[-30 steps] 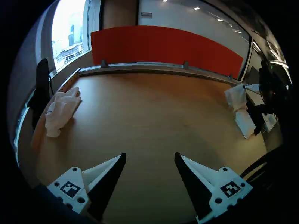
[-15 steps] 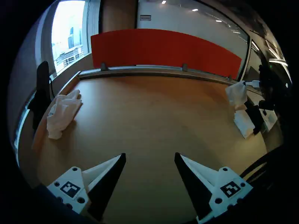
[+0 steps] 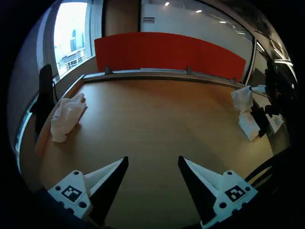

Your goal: Fold towel

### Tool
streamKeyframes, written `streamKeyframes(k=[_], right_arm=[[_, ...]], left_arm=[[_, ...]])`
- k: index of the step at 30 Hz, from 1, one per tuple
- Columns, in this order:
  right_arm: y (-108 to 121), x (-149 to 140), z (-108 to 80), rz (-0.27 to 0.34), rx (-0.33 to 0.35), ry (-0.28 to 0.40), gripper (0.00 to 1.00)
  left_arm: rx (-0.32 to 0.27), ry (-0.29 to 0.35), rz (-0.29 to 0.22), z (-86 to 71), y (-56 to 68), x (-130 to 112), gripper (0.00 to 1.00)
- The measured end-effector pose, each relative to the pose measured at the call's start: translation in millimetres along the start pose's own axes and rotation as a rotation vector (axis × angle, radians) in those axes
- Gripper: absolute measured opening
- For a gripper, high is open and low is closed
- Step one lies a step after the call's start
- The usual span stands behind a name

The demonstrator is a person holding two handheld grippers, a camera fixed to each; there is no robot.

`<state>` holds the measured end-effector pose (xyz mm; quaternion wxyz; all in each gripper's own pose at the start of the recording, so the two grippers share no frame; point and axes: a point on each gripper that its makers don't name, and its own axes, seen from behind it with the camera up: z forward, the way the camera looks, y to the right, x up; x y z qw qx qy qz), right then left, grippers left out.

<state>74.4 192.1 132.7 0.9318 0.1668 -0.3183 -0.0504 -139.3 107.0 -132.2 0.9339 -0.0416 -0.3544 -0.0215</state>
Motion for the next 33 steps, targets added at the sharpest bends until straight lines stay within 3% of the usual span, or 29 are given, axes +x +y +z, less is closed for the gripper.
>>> streamKeyframes(k=[15, 23, 33], right_arm=[[4, -75, -51.0, 0.065, 0.014, -0.035, 0.09], [8, -133, -72.4, 0.070, 0.000, -0.120, 0.09], [18, -194, -89.8, 0.110, -0.080, -0.230, 0.09]], left_arm=[[-0.014, 0.012, 0.022, -5.9, 6.5, -4, 0.97], [-0.023, 0.015, 0.029, -7.8, 10.2, -4, 0.97], [-0.030, 0.018, 0.040, -7.7, 12.5, -4, 0.97]])
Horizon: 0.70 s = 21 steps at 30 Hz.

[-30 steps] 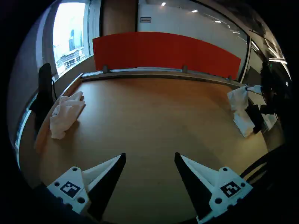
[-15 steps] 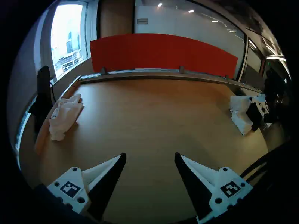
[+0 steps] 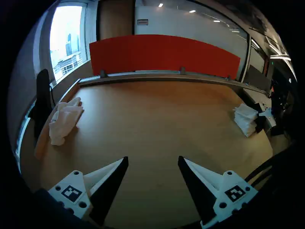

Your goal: Fold towel

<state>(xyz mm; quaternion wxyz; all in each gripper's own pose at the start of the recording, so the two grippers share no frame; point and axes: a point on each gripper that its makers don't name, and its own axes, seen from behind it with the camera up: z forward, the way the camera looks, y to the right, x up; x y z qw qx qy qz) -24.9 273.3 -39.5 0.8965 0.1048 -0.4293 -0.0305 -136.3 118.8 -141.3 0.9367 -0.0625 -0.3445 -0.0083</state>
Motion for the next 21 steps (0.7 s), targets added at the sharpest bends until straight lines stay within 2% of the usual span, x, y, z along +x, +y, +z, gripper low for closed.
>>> streamKeyframes(k=[12, 17, 21], right_arm=[[4, -53, 11.4, 0.022, -0.063, -0.119, 0.09], [8, -62, 12.8, 0.043, -0.083, -0.130, 0.09], [7, -58, 11.7, 0.058, -0.085, -0.108, 0.09]], left_arm=[[0.004, -0.002, 0.018, -1.3, -1.1, -3, 0.97], [0.004, -0.005, 0.020, -0.8, -1.7, -4, 0.97], [0.003, -0.006, 0.020, 0.4, -1.7, -4, 0.97]])
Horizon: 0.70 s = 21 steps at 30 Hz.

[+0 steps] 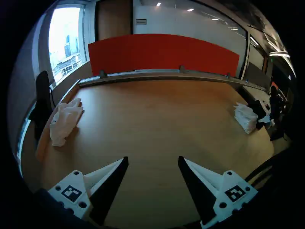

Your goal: Fold towel

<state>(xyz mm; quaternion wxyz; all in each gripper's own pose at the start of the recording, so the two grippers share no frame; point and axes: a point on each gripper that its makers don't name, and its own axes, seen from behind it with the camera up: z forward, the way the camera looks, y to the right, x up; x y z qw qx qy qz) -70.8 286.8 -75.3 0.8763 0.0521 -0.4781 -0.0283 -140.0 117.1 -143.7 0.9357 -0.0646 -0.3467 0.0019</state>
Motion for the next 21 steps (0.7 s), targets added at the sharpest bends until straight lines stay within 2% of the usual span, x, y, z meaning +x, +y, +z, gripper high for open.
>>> streamKeyframes(k=[3, 7, 9, 11, 15, 21], right_arm=[[-1, 8, -3.8, 0.008, 0.005, 0.026, 0.09], [-2, 19, -9.5, 0.000, 0.012, 0.054, 0.16], [-3, 25, -12.0, -0.007, 0.014, 0.065, 0.25], [-3, 29, -14.0, -0.015, 0.013, 0.072, 0.40], [-4, 35, -17.6, -0.037, 0.010, 0.082, 0.59], [-4, 40, -22.9, -0.058, 0.004, 0.088, 0.61]], left_arm=[[-0.001, -0.001, -0.001, 1.4, 0.6, 0, 0.97], [-0.005, -0.002, -0.003, 2.8, 2.2, 0, 0.97], [-0.007, -0.002, -0.003, 3.3, 3.1, 1, 0.97], [-0.008, -0.001, -0.002, 3.7, 3.6, 1, 0.97], [-0.008, -0.002, -0.004, 4.5, 3.8, 1, 0.97], [-0.011, -0.002, -0.013, 5.6, 3.1, 1, 0.97]])
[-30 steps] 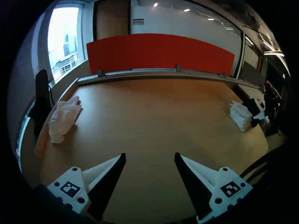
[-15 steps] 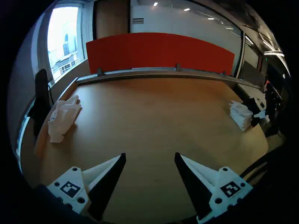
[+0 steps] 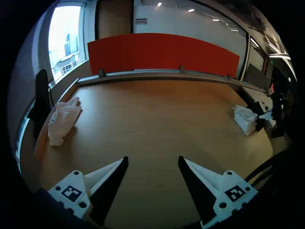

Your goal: Fold towel

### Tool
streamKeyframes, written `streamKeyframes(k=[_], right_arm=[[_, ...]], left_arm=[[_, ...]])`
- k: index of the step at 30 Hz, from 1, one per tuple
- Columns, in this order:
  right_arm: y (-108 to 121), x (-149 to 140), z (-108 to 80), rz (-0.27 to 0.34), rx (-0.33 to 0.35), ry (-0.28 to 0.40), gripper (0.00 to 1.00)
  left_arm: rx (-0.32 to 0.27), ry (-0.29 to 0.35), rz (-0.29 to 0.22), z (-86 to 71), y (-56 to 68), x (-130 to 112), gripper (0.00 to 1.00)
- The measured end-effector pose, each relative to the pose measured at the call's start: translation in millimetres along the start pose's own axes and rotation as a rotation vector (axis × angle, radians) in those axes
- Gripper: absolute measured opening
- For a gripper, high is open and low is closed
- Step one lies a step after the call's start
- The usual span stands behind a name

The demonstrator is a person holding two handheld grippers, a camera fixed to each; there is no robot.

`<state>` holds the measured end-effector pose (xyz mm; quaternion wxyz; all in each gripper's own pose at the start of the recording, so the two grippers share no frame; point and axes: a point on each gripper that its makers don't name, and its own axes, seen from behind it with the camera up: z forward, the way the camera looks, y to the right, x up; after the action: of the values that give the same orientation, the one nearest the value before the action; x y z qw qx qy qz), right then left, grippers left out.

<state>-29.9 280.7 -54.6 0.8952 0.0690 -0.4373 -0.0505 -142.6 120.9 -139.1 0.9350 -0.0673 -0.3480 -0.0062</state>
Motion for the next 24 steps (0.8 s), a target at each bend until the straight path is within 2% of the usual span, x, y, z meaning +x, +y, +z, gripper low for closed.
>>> streamKeyframes(k=[9, 24], right_arm=[[-13, 24, -0.5, -0.006, 0.027, 0.046, 0.61], [-77, 67, 30.2, -0.071, 0.125, 0.077, 0.61]], left_arm=[[-0.002, 0.000, 0.000, 2.3, 0.1, 1, 0.97], [0.022, 0.007, -0.020, -5.3, -12.5, 0, 0.97]])
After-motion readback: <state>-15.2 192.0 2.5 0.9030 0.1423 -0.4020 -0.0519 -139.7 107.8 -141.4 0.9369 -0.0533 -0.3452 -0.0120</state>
